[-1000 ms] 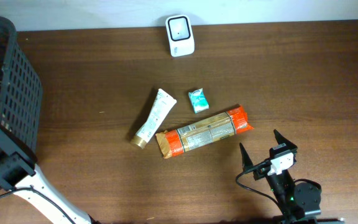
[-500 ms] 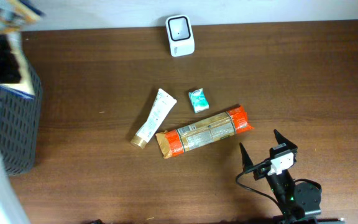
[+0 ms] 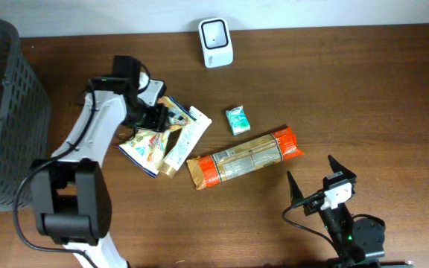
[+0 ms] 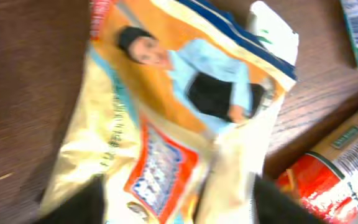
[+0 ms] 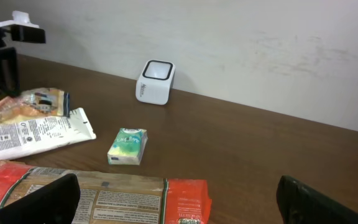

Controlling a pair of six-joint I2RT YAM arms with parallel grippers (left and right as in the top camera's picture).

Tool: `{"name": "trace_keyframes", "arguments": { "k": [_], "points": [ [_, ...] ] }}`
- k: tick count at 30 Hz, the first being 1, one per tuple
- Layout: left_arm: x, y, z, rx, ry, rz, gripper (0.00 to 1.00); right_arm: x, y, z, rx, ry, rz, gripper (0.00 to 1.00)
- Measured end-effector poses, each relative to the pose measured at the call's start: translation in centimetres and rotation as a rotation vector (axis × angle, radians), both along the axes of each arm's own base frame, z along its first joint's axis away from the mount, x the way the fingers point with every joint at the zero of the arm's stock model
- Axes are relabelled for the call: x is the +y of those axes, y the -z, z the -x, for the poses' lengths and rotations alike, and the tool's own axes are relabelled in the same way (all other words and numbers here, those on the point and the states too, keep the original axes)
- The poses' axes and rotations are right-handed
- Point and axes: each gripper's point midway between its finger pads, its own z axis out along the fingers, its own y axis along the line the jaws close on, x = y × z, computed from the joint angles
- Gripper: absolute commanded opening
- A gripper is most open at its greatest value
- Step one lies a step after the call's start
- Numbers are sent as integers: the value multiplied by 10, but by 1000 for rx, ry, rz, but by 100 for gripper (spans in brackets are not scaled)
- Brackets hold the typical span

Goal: Scan the item barcode
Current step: 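Grasp the yellow snack bag in the basket and drop it on table, then take a second green tissue pack from the basket and place it on table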

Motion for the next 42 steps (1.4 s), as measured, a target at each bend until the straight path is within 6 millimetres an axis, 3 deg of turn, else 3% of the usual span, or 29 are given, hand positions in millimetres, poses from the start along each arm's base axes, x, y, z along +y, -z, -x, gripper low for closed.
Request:
{"name": "trace_keyframes", "arguments": {
  "k": [2,3,5,6,8,9,11,12,14,16,18,20,21,22,24,27,30,33,34,36,38,40,41,42],
  "points": [
    [-9,-2,11,44,19,8,99,0,0,0,0,0,-1,99],
    [-11,-15,14,71,22,11,99,0,0,0,0,0,0,99],
    [-4,-70,-5,16,2,14,99,0,-1,0,-2,0,-1,99],
    [7,-140,-42,-181,-29,16,99,0,0,0,-1,0,-1,99],
    [43,-246,-69,-483,-113,-34,99,0,0,0,1,0,-1,99],
    [85,-326,-68,-708,-214,-96,99,0,0,0,0,0,-1,99],
    [145,-372,-47,-818,-370,-210,99,0,0,0,0,0,0,99],
    [192,-372,-33,-797,-489,-299,99,0,0,0,0,0,-1,99],
    [259,-354,-10,-705,-654,-381,99,0,0,0,0,0,0,99],
    [332,-321,19,-570,-842,-433,100,0,0,0,0,0,0,99],
    [361,-287,24,-469,-896,-426,99,0,0,0,0,0,-1,99],
    [396,-230,17,-350,-940,-403,95,0,0,0,0,0,0,99],
    [405,-206,11,-312,-940,-396,95,0,0,0,0,0,0,99],
    [416,-170,-4,-285,-938,-384,91,0,0,0,0,0,-1,99],
    [428,-129,-23,-290,-917,-385,89,0,0,0,-1,0,-1,99],
    [427,-67,-22,-224,-867,-388,96,0,0,0,0,0,-1,99],
    [432,-49,-29,-255,-813,-418,99,0,0,0,0,0,-1,99],
    [443,-57,-42,-330,-738,-475,99,0,0,0,0,0,-1,99],
    [444,-54,-44,-330,-727,-480,95,0,0,0,0,0,0,99],
    [446,-18,-41,-259,-707,-470,79,0,0,0,0,0,0,99],
    [452,14,-26,-178,-712,-455,69,0,0,0,0,0,-1,99],
    [458,22,-16,-149,-724,-450,39,0,0,0,0,0,-1,99],
    [460,23,-14,-146,-727,-450,17,0,0,0,0,0,-1,99],
    [460,24,-13,-143,-729,-452,5,0,0,0,0,0,0,99]
  ]
}}
